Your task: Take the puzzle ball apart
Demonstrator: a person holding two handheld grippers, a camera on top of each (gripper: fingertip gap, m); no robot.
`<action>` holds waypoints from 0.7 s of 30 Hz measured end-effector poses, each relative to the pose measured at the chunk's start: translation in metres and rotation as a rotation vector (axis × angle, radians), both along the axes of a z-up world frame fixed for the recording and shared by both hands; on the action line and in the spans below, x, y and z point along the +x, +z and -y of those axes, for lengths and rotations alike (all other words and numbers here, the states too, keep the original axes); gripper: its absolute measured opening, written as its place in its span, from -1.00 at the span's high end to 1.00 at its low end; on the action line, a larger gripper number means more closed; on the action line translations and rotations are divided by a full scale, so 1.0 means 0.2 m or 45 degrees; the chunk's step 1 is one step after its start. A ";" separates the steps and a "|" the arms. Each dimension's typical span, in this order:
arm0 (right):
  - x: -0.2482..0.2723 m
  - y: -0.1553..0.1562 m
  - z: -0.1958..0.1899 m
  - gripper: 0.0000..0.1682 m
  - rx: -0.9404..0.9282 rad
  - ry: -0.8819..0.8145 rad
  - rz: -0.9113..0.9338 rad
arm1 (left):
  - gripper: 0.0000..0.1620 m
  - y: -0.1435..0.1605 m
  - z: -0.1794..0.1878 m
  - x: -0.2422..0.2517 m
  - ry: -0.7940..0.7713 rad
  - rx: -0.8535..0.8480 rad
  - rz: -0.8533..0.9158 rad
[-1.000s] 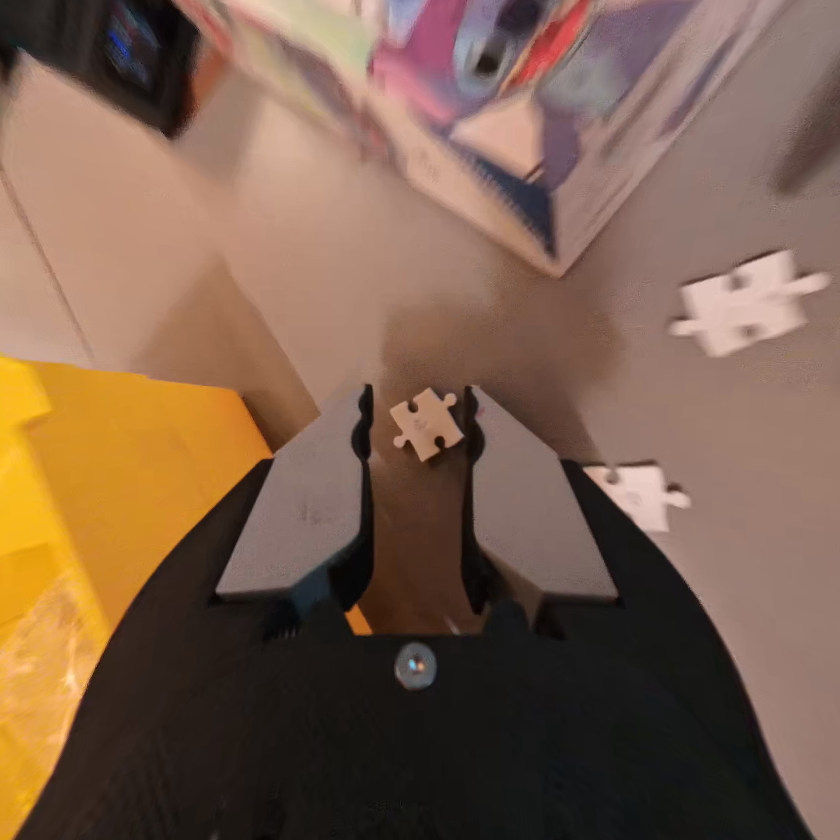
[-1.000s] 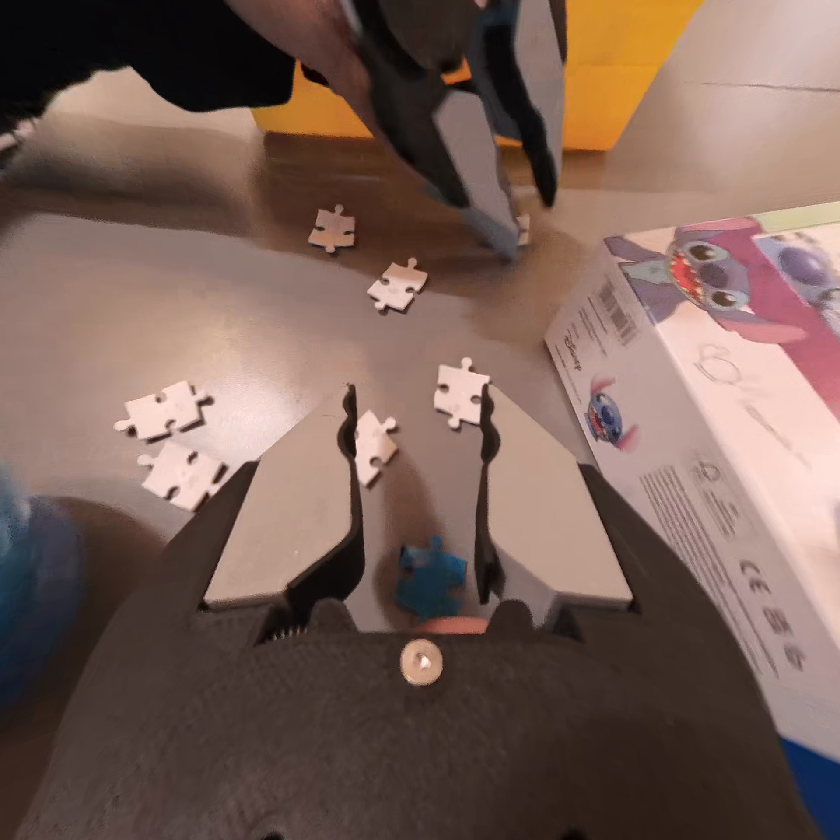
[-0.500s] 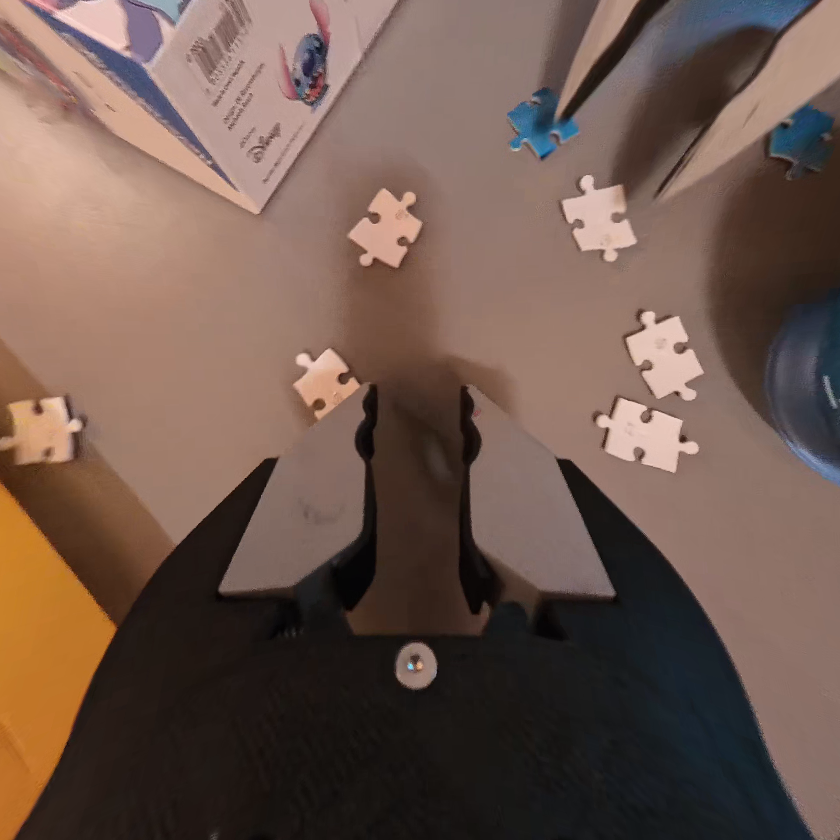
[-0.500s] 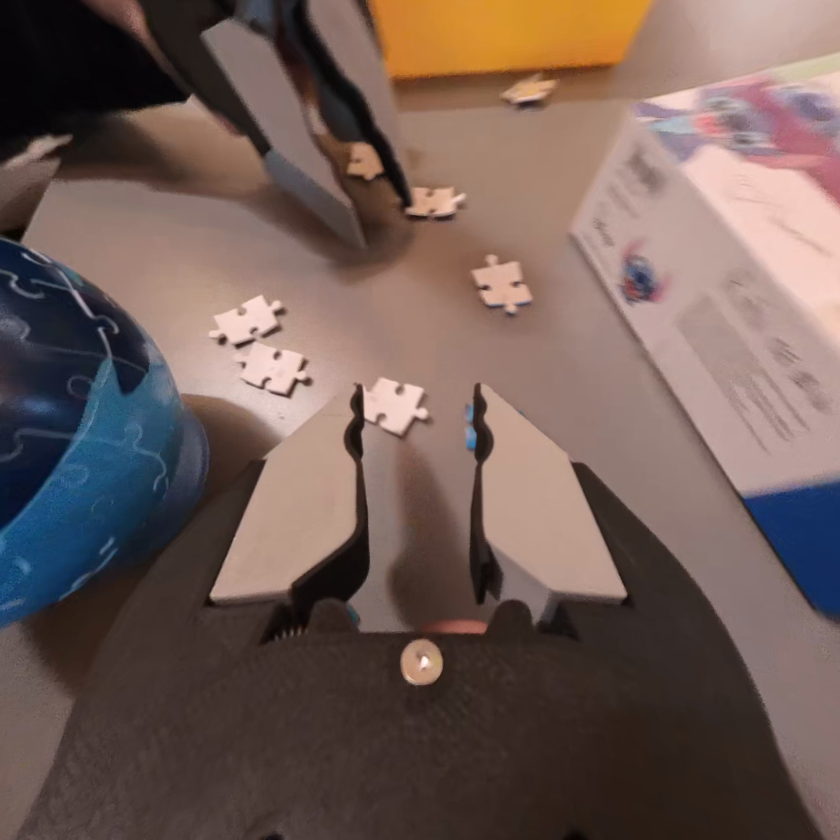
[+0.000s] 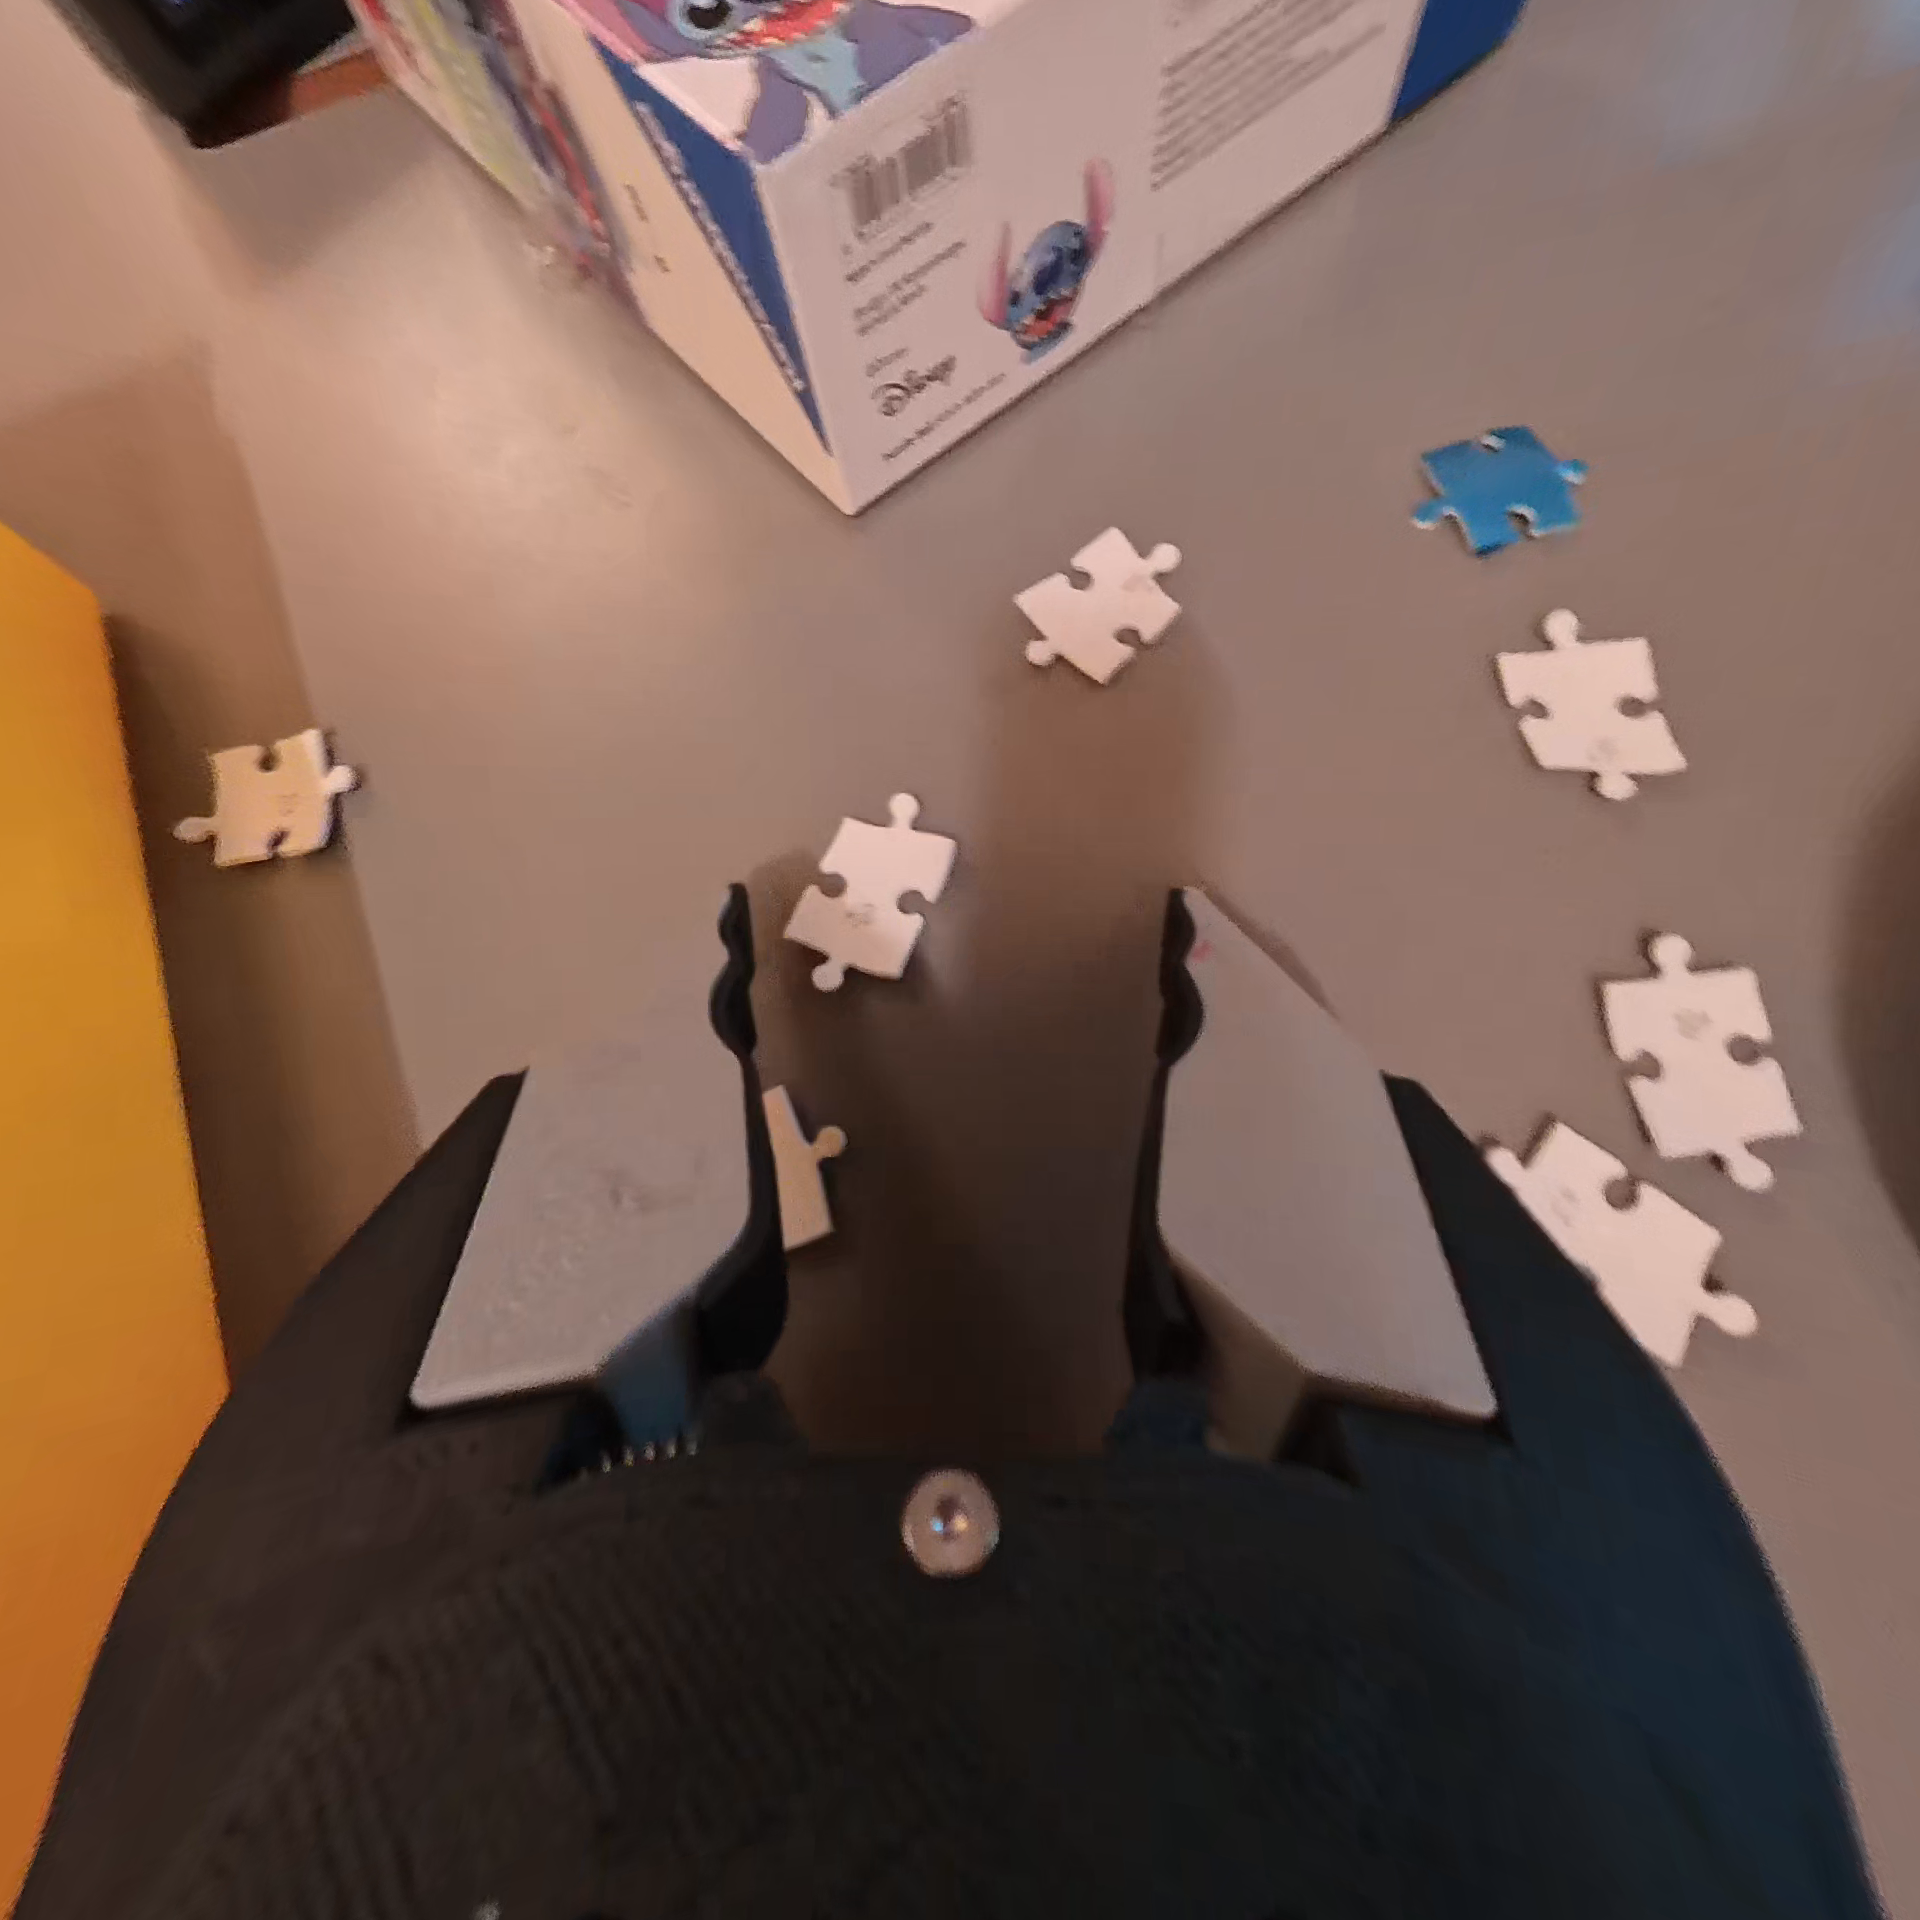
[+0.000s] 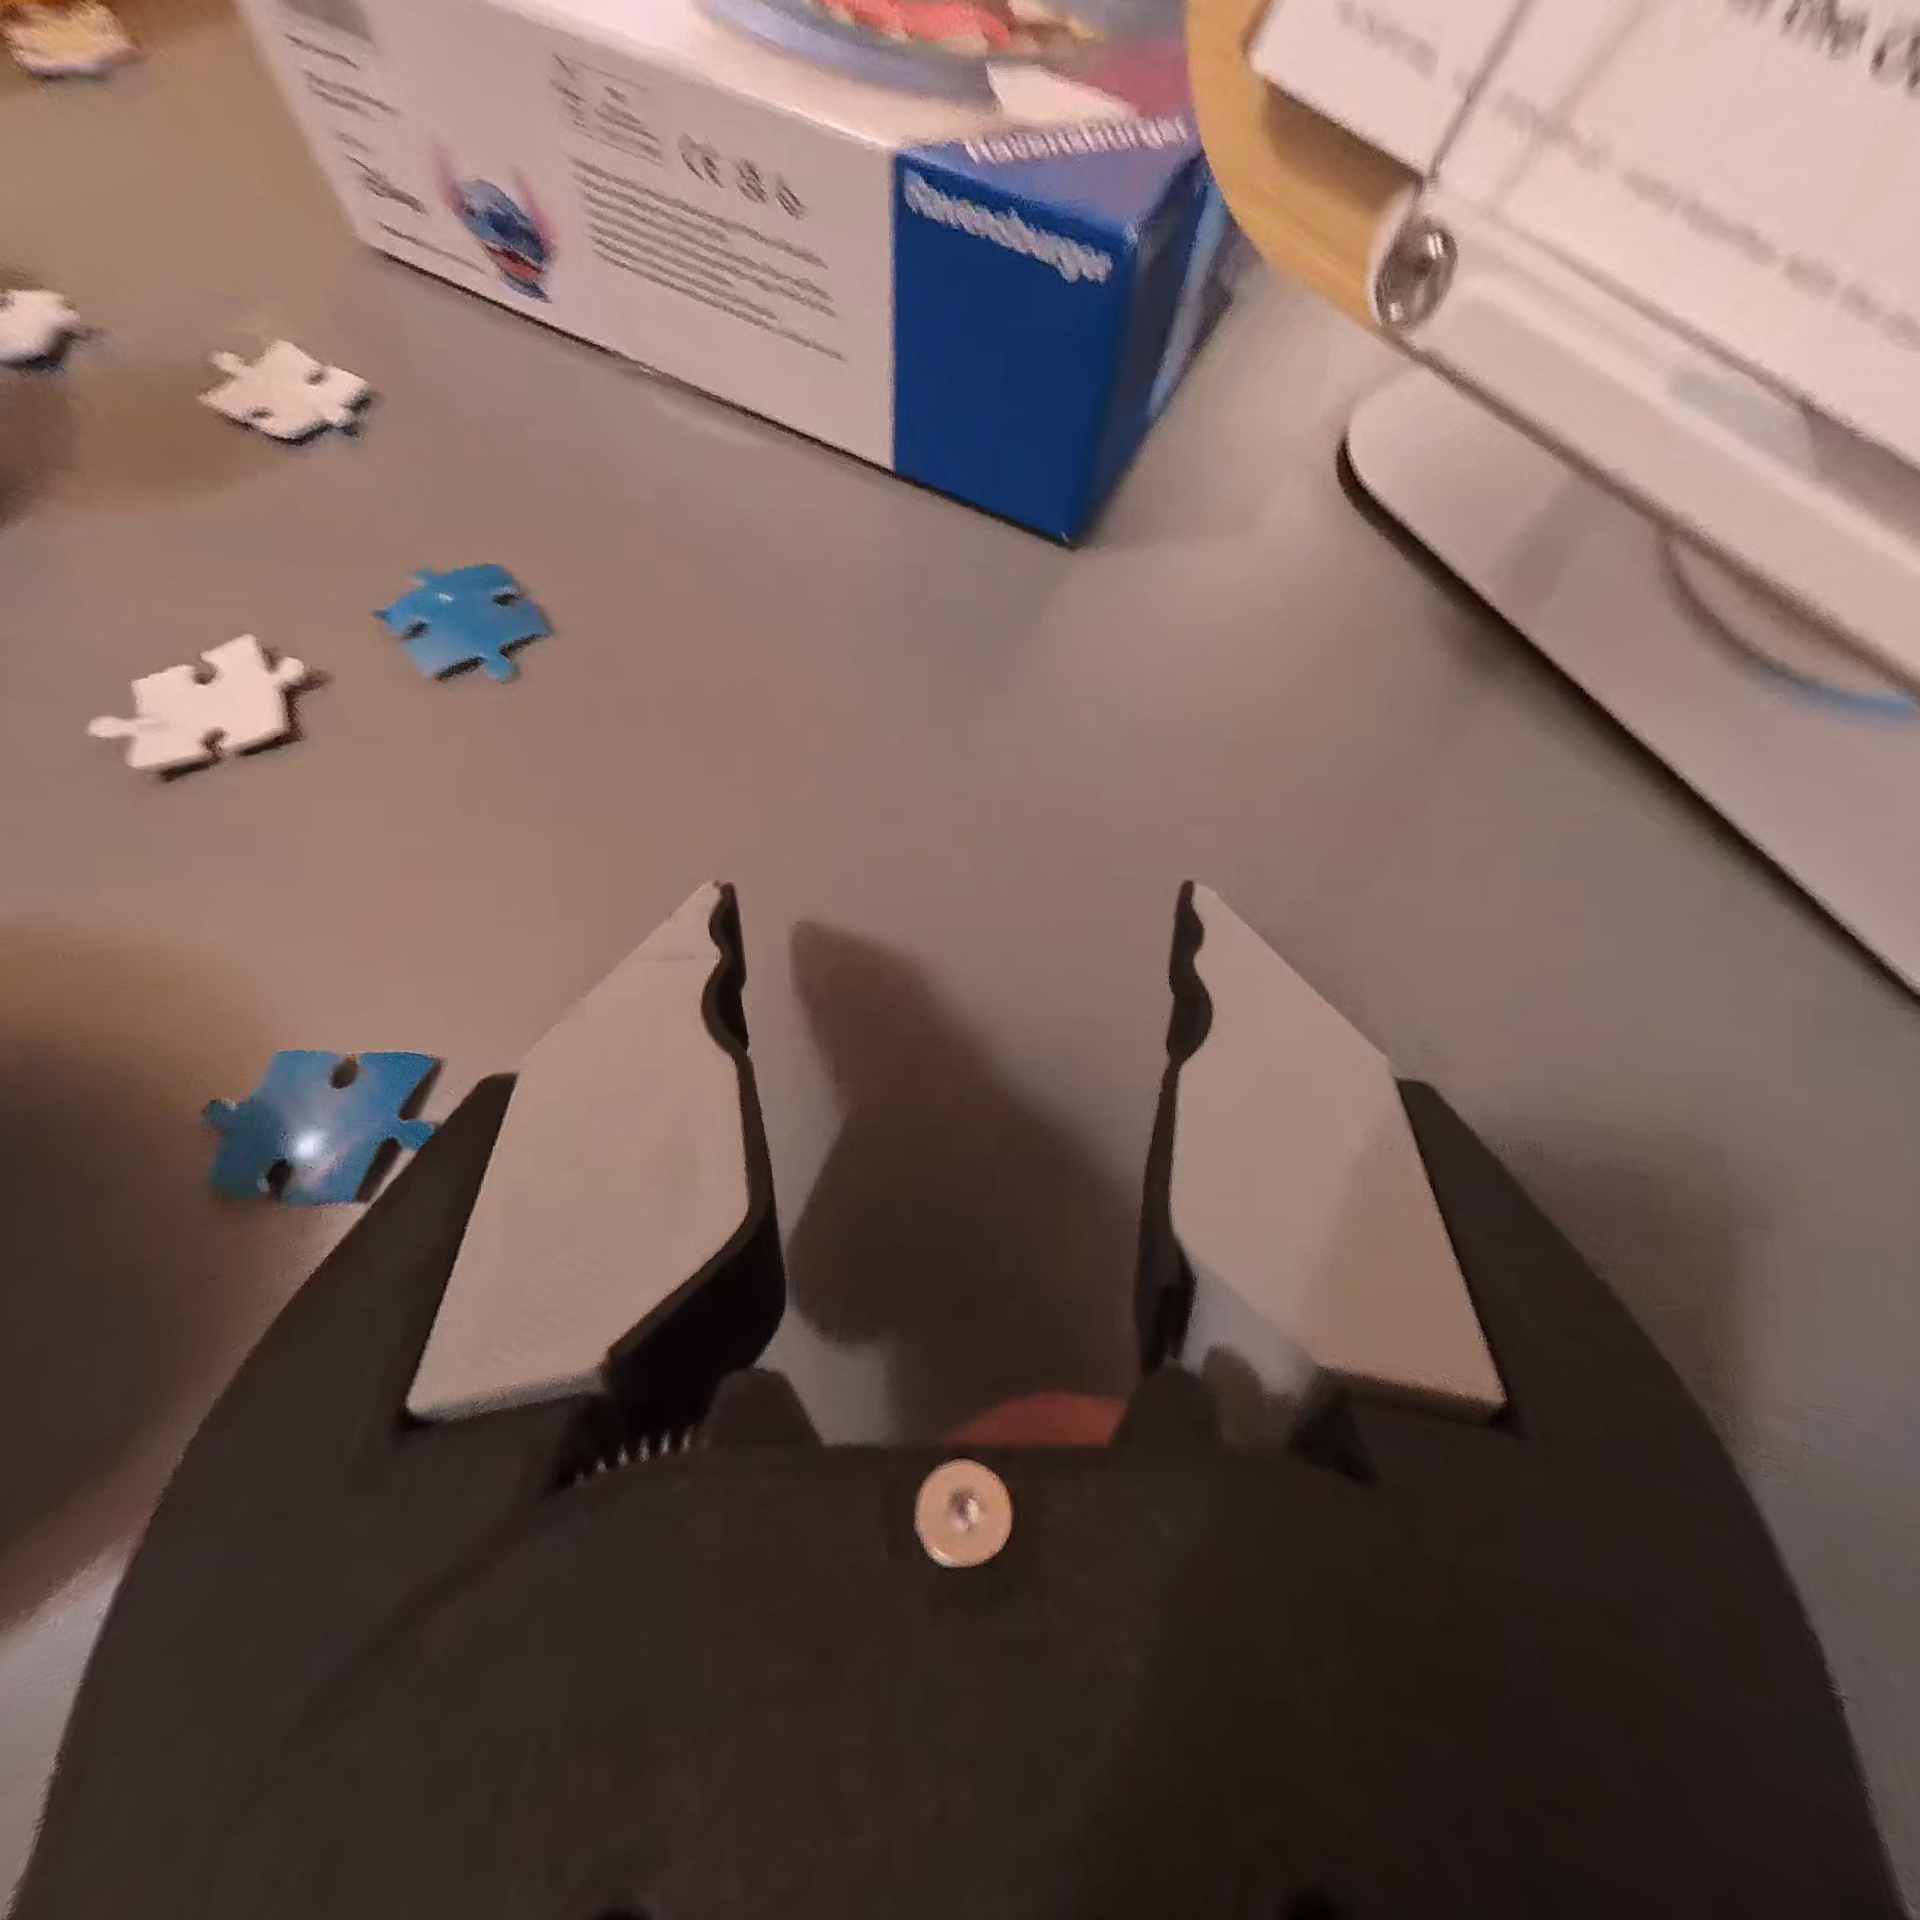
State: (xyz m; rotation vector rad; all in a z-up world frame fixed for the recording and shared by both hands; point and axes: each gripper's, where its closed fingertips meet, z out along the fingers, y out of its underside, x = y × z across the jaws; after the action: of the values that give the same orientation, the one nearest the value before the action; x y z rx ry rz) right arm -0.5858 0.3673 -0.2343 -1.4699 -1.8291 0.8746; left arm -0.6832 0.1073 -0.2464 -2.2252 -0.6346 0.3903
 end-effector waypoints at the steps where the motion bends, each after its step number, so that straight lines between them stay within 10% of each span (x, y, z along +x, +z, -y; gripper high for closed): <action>1: 0.00 -0.02 -0.01 0.05 0.000 -0.026 0.032 | 0.05 0.01 0.00 -0.01 0.023 0.015 -0.009; 21: 0.00 -0.10 -0.06 0.03 -0.035 -0.111 0.166 | -0.11 -0.01 0.02 -0.07 0.116 -0.032 -0.023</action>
State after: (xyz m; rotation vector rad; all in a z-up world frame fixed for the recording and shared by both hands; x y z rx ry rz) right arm -0.5861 0.3802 -0.2548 -1.6454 -1.8371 0.7807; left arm -0.6972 0.1039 -0.2494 -2.2191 -0.7273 0.4665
